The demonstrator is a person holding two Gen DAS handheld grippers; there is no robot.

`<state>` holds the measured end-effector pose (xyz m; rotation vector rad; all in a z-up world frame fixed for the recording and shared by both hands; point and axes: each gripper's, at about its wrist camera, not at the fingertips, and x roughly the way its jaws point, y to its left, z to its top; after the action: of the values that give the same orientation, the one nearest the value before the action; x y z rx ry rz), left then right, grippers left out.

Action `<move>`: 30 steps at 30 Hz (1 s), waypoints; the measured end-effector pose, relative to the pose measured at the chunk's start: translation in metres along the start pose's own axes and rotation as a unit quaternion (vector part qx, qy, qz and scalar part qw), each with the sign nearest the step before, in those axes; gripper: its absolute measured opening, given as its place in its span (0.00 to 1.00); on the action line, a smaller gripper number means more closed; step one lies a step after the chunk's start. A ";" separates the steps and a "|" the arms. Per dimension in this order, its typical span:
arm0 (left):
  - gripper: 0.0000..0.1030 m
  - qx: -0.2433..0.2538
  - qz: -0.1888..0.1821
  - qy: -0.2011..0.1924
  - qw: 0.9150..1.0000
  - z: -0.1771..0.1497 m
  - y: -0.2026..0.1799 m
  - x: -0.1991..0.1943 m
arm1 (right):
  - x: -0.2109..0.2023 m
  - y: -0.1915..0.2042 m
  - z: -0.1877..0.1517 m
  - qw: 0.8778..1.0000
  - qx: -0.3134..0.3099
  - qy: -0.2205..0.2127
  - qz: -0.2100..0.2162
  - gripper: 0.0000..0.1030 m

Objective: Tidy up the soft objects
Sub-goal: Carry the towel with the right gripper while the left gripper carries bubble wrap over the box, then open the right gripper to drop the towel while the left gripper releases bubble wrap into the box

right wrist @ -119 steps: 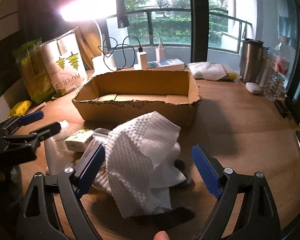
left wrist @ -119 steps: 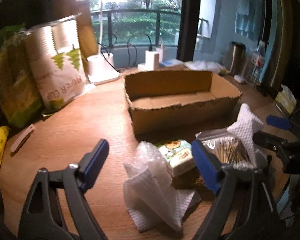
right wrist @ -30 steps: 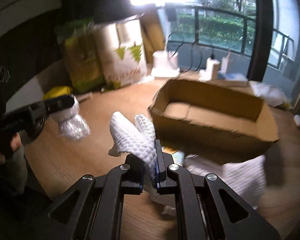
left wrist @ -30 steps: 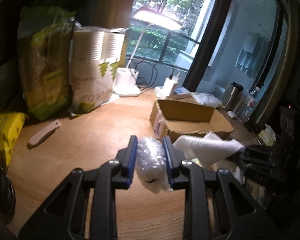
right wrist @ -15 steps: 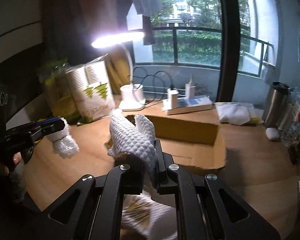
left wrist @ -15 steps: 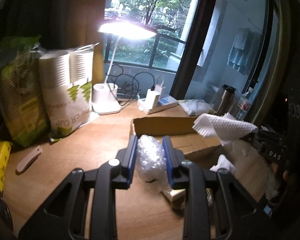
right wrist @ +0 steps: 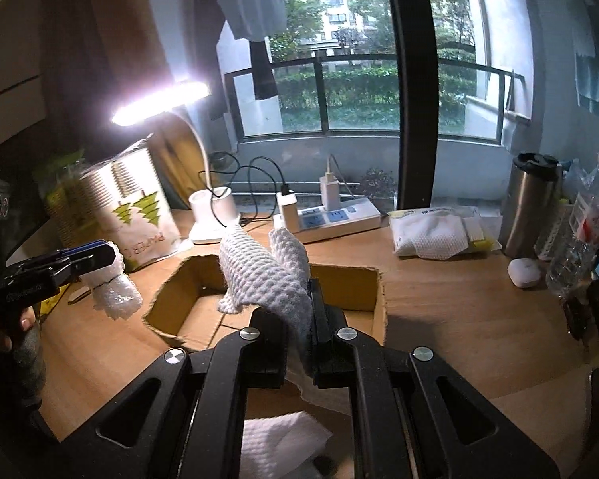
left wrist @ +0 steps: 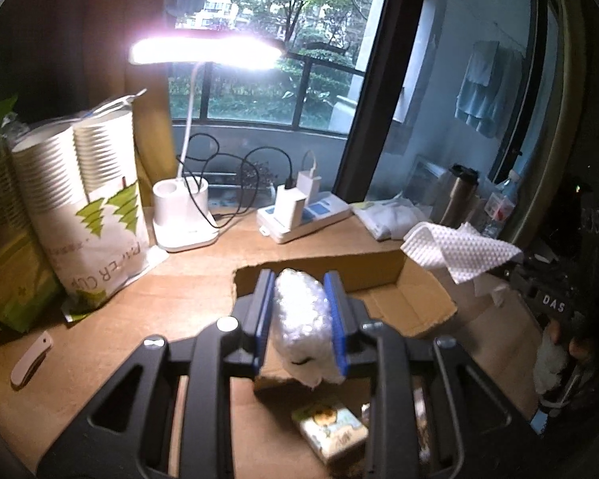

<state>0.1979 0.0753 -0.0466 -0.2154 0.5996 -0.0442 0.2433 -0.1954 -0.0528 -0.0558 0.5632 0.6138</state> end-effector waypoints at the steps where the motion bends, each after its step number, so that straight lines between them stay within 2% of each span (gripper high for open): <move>1: 0.26 0.001 0.002 0.002 1.000 0.001 0.000 0.005 | 0.004 -0.004 0.000 1.000 0.003 0.003 0.000 0.09; 10: 0.26 0.005 0.016 0.027 0.999 0.000 0.002 0.052 | 0.048 -0.033 -0.007 0.999 0.032 0.039 0.000 0.09; 20: 0.28 0.002 0.029 0.083 0.996 -0.012 0.012 0.086 | 0.084 -0.050 -0.019 0.996 0.057 0.072 -0.015 0.10; 22: 0.29 0.003 0.031 0.090 0.995 -0.014 0.012 0.088 | 0.087 -0.051 -0.021 0.995 0.065 0.077 -0.016 0.13; 23: 0.29 0.004 0.032 0.091 0.995 -0.014 0.012 0.088 | 0.088 -0.052 -0.023 0.994 0.068 0.079 -0.017 0.17; 26: 0.33 0.006 0.030 0.095 0.995 -0.015 0.010 0.087 | 0.086 -0.051 -0.024 0.994 0.071 0.081 -0.016 0.31; 27: 0.35 0.008 0.030 0.095 0.995 -0.016 0.009 0.087 | 0.085 -0.051 -0.024 0.994 0.072 0.081 -0.016 0.33; 30: 0.57 0.005 0.023 0.092 0.995 -0.015 0.006 0.084 | 0.081 -0.049 -0.025 0.994 0.069 0.084 -0.018 0.39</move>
<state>0.2583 0.0699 -0.1066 -0.1886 0.7871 -0.0234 0.3136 -0.1980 -0.1215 0.0128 0.7640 0.5365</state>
